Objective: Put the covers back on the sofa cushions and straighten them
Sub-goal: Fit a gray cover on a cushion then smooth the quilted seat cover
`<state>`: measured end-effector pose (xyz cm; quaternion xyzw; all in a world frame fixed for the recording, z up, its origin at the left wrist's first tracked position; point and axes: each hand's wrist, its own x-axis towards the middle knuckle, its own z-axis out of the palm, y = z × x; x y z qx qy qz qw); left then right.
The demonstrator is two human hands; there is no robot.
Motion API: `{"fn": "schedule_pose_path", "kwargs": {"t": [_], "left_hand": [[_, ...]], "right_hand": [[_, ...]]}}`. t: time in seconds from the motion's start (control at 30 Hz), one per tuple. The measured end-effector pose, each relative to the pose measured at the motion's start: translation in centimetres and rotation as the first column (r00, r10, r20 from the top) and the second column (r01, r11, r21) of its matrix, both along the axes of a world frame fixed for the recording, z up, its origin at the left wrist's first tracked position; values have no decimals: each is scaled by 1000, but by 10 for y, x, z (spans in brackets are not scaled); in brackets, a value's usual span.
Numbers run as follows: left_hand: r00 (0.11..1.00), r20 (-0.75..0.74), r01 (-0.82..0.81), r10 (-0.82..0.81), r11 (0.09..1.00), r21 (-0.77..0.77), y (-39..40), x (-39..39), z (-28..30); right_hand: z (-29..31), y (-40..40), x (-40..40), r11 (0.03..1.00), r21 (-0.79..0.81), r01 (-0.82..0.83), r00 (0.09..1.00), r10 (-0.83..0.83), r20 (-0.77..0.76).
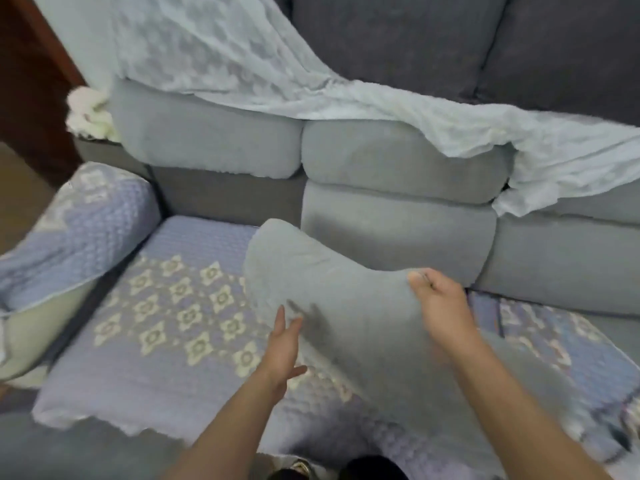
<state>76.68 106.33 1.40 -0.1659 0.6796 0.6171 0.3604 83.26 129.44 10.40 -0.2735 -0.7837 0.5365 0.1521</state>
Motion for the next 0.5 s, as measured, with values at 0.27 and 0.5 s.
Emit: {"fn": "schedule_pose_path", "kwargs": {"t": [0.27,0.5], "left_hand": [[927,-82,-365,367,930,44,-111,-51,-2],[840,-291,-541,458,755,-372,-218,-156,-43]], "right_hand": [[-23,-130,-117,923,-180,-339,941,337,-45],[-24,-233,-222,935,-83,-344,938,338,-75]]}}
